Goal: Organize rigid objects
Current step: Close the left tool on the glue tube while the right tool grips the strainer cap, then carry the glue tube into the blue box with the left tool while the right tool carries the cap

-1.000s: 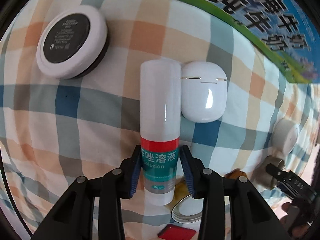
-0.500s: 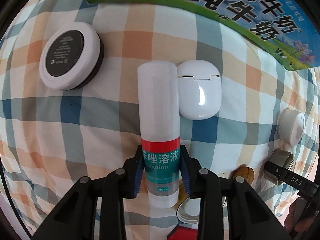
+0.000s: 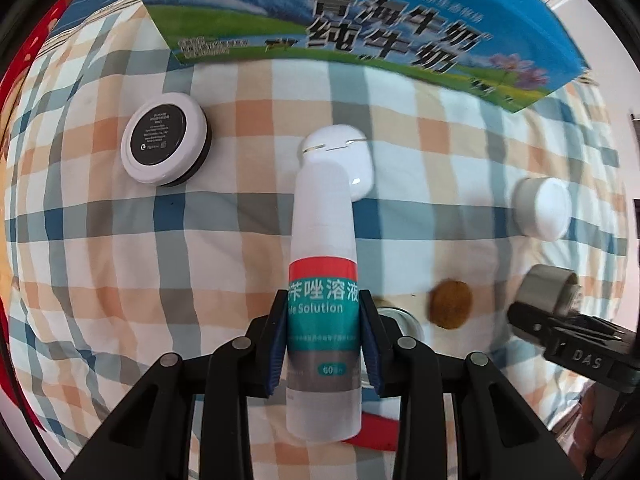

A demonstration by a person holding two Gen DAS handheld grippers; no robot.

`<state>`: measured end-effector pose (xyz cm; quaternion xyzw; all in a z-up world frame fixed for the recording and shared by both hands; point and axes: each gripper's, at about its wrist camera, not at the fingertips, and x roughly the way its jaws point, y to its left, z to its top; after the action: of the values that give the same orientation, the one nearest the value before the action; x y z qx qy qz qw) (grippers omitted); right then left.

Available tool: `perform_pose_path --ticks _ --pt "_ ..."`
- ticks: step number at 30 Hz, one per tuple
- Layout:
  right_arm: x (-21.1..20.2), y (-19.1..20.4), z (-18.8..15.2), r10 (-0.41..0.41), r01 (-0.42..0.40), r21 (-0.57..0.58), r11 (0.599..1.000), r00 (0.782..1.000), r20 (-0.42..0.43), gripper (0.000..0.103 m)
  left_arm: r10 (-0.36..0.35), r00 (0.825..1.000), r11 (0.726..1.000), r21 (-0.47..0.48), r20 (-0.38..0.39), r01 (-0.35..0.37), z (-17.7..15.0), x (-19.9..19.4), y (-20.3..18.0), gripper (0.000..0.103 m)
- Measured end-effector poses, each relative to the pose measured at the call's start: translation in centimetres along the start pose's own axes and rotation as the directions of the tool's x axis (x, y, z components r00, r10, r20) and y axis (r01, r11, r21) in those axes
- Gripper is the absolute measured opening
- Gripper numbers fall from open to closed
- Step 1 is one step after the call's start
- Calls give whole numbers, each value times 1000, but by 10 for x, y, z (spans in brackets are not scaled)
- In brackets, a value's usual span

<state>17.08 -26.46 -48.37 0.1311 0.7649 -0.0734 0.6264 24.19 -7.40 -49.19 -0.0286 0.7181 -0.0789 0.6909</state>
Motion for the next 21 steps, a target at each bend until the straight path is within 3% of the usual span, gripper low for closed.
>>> perform_pose_path --ticks 8,12,13,15,19,21 --pt "-67 23 -28 83 -81 -56 995 995 48 73 -102 988 995 4 118 103 6 -84 -16 29" --pt "-105 32 -30 109 -99 -97 990 989 100 73 -135 982 990 -14 134 138 18 -97 -12 27" --pt "-113 33 -30 118 -108 -99 989 987 106 73 -134 980 990 -16 144 138 21 -101 -10 25" --pt "-132 35 -30 132 -119 -105 987 983 124 73 -127 978 992 -3 162 129 25 -105 -7 3" --pt "-166 35 -13 154 -136 -116 984 975 159 73 -146 970 989 41 197 140 44 -117 -16 1" --pt "-175 31 2 163 -144 -116 983 972 169 73 -140 979 990 54 150 133 54 -101 -20 3"
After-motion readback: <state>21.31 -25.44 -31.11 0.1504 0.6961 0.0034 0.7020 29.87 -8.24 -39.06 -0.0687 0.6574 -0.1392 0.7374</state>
